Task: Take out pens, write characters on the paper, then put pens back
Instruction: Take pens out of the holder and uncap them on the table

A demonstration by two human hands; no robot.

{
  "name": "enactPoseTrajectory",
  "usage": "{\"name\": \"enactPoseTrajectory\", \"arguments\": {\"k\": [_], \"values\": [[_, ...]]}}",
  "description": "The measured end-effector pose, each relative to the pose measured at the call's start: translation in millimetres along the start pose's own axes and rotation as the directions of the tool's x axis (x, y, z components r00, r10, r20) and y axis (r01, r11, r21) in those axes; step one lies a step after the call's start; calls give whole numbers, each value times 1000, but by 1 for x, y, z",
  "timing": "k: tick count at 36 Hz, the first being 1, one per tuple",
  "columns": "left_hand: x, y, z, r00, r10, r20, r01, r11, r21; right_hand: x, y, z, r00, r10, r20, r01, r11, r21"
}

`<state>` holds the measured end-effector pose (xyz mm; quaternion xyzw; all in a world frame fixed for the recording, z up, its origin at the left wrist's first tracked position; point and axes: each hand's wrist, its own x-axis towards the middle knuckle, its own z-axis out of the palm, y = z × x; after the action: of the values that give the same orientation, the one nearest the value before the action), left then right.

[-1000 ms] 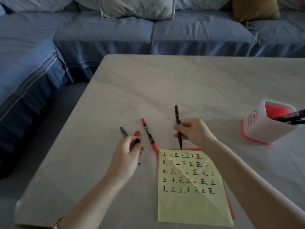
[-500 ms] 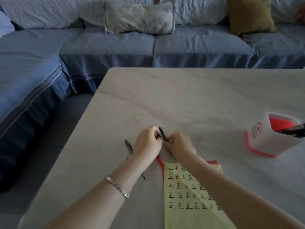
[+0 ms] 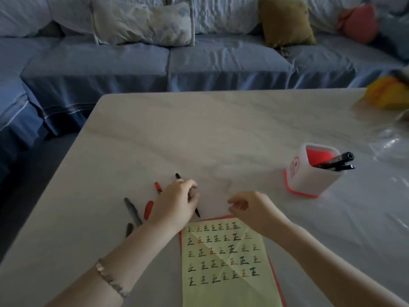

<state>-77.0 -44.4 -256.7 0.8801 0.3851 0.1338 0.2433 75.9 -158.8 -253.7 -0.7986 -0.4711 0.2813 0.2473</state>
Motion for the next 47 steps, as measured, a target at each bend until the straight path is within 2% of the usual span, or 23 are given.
{"name": "enactPoseTrajectory", "arguments": {"k": [4,7,10,14,16,19,27,32,34,36,40,44,47], "values": [[-6,23,2,991,96,93,-93,995,-33,-18,22,-53,957,7,-290,-20,999,-44],[-7,39,8,981,159,116,-160,987,3,-30,35,-95,834,-4,-552,-70,991,-112],[-7,49,14,969,196,149,-201,979,18,-34,48,-125,725,-33,-687,-168,960,-223],[-10,55,12,973,168,157,-167,986,-25,-28,65,-139,722,173,-669,-365,918,-156],[-12,56,9,975,162,151,-155,986,-58,-25,72,-139,720,209,-661,-370,922,-112],[-16,55,6,978,144,153,-134,988,-70,-21,77,-137,695,168,-699,-299,952,-68],[-18,56,6,980,107,165,-94,992,-88,-19,78,-128,662,118,-740,-222,974,-43],[-18,59,7,980,116,163,-98,989,-112,-23,72,-126,659,103,-746,-245,966,-83],[-18,58,8,979,113,167,-96,990,-105,-25,69,-126,634,87,-768,-238,967,-87],[-18,56,9,980,103,171,-89,992,-86,-30,64,-123,583,-16,-813,-149,981,-126],[-19,52,13,987,103,126,-85,986,-143,-41,44,-108,483,-328,-812,206,944,-259],[-28,51,17,990,112,83,-91,972,-218,-49,13,-80,436,-525,-731,445,832,-332],[-36,50,18,985,167,50,-151,959,-239,-50,-9,-55,463,-553,-693,591,775,-223]]}}
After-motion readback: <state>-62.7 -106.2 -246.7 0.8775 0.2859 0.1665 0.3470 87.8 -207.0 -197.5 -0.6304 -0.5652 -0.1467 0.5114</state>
